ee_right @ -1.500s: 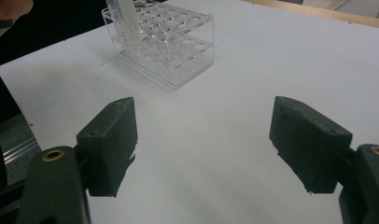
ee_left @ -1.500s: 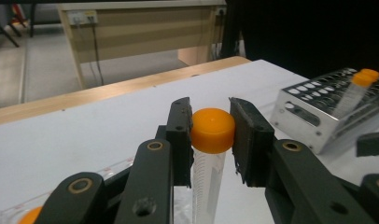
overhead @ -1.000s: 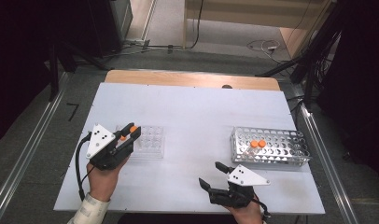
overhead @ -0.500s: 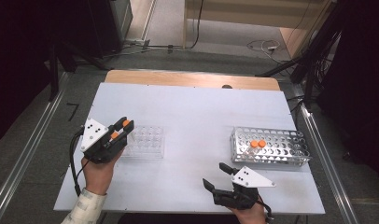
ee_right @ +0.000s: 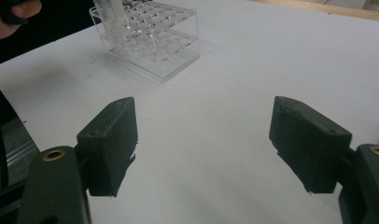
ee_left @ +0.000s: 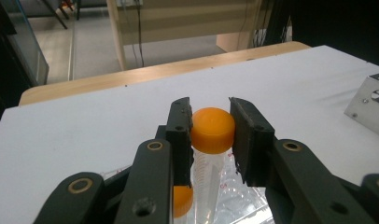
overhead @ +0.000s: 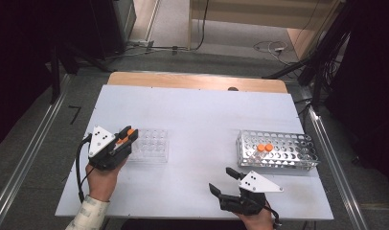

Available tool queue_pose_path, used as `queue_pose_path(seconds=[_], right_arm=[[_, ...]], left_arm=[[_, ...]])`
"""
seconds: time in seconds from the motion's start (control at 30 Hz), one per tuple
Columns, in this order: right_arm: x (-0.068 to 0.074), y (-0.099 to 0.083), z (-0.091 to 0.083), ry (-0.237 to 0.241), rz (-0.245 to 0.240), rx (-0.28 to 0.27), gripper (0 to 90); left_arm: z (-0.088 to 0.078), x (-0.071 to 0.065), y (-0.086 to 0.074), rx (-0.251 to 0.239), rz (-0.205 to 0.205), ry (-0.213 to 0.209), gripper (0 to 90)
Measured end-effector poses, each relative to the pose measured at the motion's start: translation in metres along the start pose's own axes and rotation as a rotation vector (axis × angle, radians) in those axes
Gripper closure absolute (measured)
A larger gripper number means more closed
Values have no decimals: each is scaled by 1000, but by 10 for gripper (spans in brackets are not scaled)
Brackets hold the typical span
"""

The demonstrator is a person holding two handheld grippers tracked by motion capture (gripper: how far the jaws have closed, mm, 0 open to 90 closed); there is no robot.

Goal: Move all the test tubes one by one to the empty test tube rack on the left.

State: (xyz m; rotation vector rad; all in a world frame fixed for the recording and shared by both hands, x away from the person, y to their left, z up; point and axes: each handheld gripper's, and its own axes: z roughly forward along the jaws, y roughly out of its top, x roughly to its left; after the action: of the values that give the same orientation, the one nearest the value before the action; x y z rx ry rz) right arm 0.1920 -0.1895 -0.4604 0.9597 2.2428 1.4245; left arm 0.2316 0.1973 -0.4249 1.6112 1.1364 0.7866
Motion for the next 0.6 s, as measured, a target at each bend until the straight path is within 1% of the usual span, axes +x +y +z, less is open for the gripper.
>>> queue_pose_path(seconds=[0.13, 0.17, 0.33, 0.43, 0.53, 0.6], right_arm=[[0, 0, 0, 2, -6, 0, 222], [0, 0, 0, 1, -6, 0, 223], [0, 0, 0, 1, -2, 1, 223], [0, 0, 0, 2, -4, 1, 222], [0, 0, 0, 2, -6, 1, 222], [0, 0, 0, 2, -4, 1, 223]], left_arm=[[1, 0, -4, 17, 4, -2, 700], [1, 0, -4, 22, 11, -1, 700], [3, -1, -6, 29, 13, -5, 692], [3, -1, -6, 31, 12, -7, 650], [2, -1, -6, 26, 2, -13, 613], [2, -1, -5, 24, 3, -8, 590]])
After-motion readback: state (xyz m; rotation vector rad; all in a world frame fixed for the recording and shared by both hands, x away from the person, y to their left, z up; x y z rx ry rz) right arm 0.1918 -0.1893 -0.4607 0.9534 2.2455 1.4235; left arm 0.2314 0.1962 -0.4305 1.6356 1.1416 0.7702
